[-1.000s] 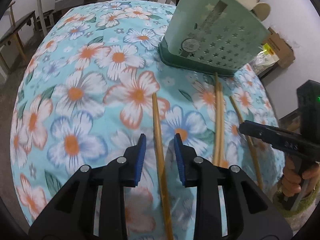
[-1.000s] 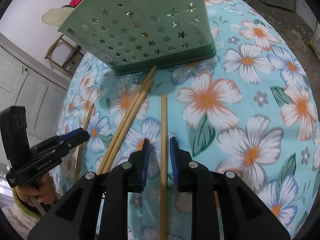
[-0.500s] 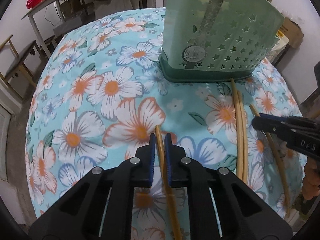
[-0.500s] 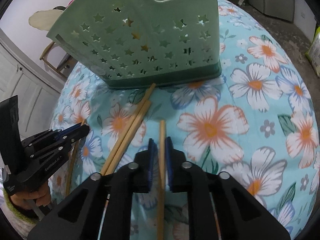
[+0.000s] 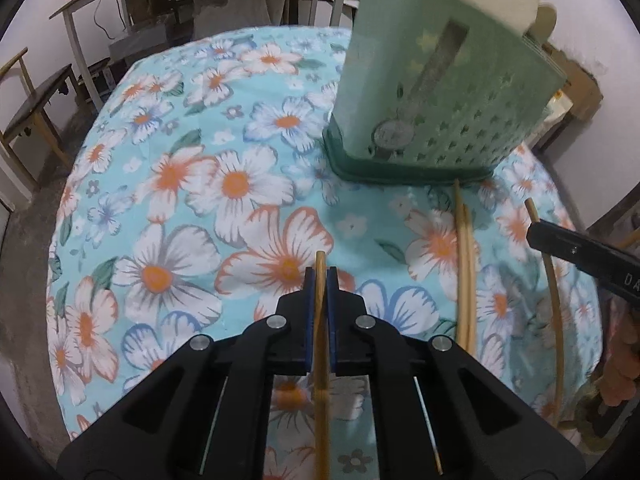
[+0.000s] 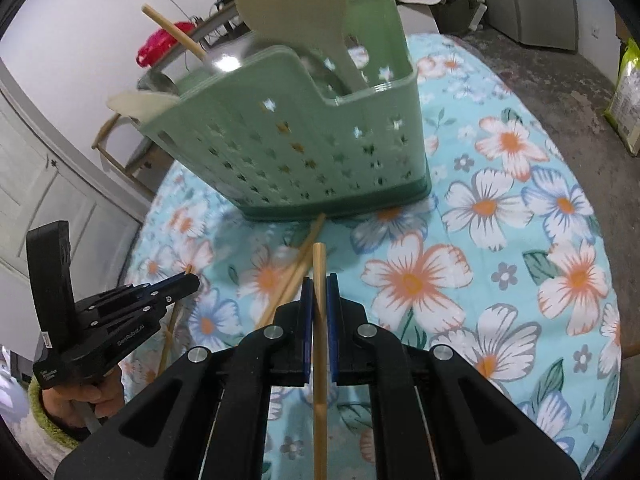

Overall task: Organize utensils
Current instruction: 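Close the left gripper on one chopstick while the right gripper lifts its chopstick, then lower the left gripper's chopstick into the green basket and open the left gripper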

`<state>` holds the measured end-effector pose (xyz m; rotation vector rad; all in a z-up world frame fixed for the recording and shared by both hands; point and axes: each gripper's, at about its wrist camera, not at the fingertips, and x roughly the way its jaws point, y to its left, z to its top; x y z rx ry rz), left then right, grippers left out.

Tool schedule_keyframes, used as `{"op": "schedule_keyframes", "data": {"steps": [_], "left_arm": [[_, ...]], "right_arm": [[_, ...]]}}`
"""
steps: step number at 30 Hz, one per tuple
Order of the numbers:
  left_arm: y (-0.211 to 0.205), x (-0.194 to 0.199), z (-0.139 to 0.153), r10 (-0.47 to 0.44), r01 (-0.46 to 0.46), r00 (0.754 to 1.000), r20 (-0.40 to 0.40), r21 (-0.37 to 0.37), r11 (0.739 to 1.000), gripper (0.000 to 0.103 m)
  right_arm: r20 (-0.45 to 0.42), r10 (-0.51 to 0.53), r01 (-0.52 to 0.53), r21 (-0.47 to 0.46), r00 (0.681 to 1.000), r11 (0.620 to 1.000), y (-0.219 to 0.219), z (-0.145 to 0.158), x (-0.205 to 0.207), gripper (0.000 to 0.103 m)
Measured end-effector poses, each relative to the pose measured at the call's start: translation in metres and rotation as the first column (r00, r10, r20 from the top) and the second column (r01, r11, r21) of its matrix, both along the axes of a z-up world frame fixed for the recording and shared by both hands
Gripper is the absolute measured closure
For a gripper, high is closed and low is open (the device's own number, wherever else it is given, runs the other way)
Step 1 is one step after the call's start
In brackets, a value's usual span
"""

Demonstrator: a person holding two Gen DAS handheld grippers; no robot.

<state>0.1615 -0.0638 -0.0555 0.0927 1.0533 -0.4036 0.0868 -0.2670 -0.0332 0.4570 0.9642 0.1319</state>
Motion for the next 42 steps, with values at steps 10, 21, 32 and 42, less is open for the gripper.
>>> {"op": "schedule_keyframes", "data": {"steps": [10,21,32,42], "left_arm": [[0.027,0.001,0.048,0.039,-0.037,0.999,0.003,-0.189,0.981,0.099],[0.037,-0.006,0.086,0.049,-0.03,0.996,0.069,-0.248,0.968,0.099],[0.037,-0.016,0.126,0.045,0.006,0.984,0.17,-0.29,0.957,0.099],[0.027,-0.022,0.162,0.026,0.067,0.963,0.269,-0.334,0.94,0.099]], "right_arm": [[0.078,-0.025,0.024,0.02,0.997,1.0,-0.008,0.028,-0.011,0.096],[0.114,-0.038,0.034,0.04,0.993,0.999,-0.013,0.039,-0.016,0.096],[0.247,-0.063,0.05,0.062,0.967,0.997,-0.02,0.084,-0.028,0.096],[0.295,-0.089,0.065,0.089,0.951,0.994,-0.028,0.1,-0.033,0.096]]}}
